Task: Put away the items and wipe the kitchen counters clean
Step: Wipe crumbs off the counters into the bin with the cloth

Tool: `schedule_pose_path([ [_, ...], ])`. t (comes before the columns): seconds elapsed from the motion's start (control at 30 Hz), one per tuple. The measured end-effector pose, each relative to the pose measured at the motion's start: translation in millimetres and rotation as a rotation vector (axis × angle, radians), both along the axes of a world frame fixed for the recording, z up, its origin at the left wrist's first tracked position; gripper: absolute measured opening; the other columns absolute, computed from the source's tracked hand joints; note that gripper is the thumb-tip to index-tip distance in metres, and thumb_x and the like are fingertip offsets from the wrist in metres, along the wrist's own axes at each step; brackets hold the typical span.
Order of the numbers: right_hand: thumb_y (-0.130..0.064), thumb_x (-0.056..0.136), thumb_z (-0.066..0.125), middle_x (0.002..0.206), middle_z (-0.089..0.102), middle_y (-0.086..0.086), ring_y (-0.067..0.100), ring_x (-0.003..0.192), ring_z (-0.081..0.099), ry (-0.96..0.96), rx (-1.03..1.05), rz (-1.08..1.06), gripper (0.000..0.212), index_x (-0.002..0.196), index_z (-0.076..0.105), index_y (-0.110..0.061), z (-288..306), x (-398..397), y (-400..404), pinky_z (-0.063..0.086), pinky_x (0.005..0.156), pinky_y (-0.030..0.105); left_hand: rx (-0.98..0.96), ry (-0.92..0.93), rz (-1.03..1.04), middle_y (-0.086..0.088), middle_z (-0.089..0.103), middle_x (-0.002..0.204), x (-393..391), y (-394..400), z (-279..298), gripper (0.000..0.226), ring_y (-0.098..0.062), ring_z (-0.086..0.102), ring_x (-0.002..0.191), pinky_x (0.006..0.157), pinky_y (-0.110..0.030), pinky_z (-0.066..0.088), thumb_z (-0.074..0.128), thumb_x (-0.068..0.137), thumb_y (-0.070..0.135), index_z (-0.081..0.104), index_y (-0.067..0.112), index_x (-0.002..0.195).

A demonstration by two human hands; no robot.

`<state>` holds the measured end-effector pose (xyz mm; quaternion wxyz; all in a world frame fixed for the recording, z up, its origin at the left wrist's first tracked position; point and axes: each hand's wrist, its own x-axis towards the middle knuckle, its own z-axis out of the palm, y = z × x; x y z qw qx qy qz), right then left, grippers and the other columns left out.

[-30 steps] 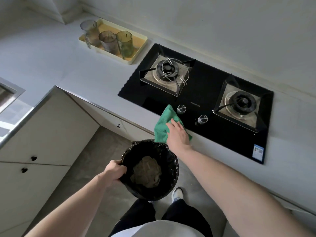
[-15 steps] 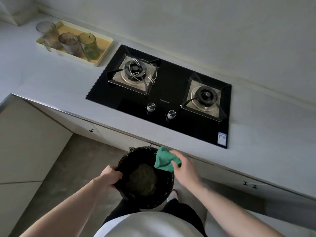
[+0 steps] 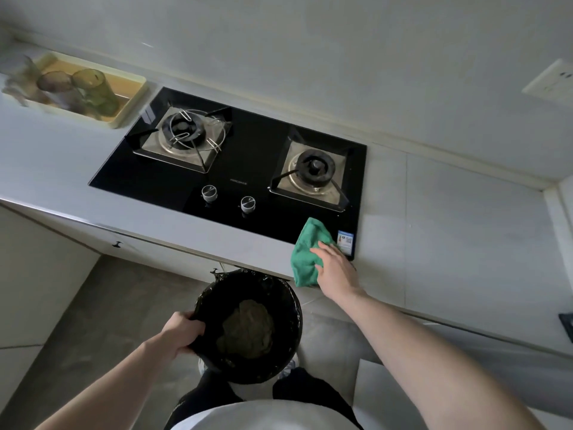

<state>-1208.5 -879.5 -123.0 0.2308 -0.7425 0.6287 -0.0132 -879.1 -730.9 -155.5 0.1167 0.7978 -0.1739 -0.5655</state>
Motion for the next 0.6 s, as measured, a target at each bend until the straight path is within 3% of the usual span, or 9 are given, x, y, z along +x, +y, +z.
schedule_pose_path([
  [0.1, -0.011, 0.098, 0.055, 0.156, 0.045, -0.002, 0.02, 0.144, 0.04, 0.031, -0.01, -0.007, 0.047, 0.143, 0.055, -0.021, 5, -36, -12, 0.033, 0.117, 0.032, 0.011, -0.007, 0.013, -0.022, 0.075, 0.078, -24, 5, 1, 0.028, -0.036, 0.075, 0.067, 0.059, -0.049, 0.063, 0.058, 0.075, -0.01, 0.076, 0.006, 0.091],
  [0.3, -0.015, 0.1, 0.055, 0.146, 0.053, 0.011, 0.033, 0.129, 0.053, 0.109, 0.032, -0.268, 0.046, 0.145, 0.052, -0.02, 20, -125, -59, 0.044, 0.099, 0.034, 0.014, -0.019, 0.048, -0.023, 0.076, 0.08, -71, 13, 5, 0.028, -0.035, 0.075, 0.064, 0.054, -0.045, 0.063, 0.058, 0.075, -0.01, 0.076, 0.005, 0.091],
  [0.47, -0.018, 0.1, 0.056, 0.151, 0.051, 0.002, 0.026, 0.137, 0.046, -0.064, -0.041, -0.046, 0.044, 0.144, 0.053, -0.021, 22, -90, -86, 0.038, 0.112, 0.036, 0.01, -0.031, 0.07, -0.016, 0.074, 0.068, -96, 15, 9, 0.026, -0.031, 0.074, 0.058, 0.048, -0.038, 0.059, 0.058, 0.074, -0.008, 0.076, 0.004, 0.089],
  [0.6, -0.028, 0.102, 0.055, 0.155, 0.047, -0.003, 0.021, 0.142, 0.043, -0.03, -0.015, 0.061, 0.046, 0.148, 0.049, -0.022, 12, -55, -82, 0.035, 0.115, 0.034, 0.03, -0.016, 0.079, -0.017, 0.074, 0.069, -107, 15, 12, 0.028, -0.032, 0.074, 0.06, 0.054, -0.044, 0.062, 0.057, 0.073, -0.009, 0.075, 0.002, 0.091],
])
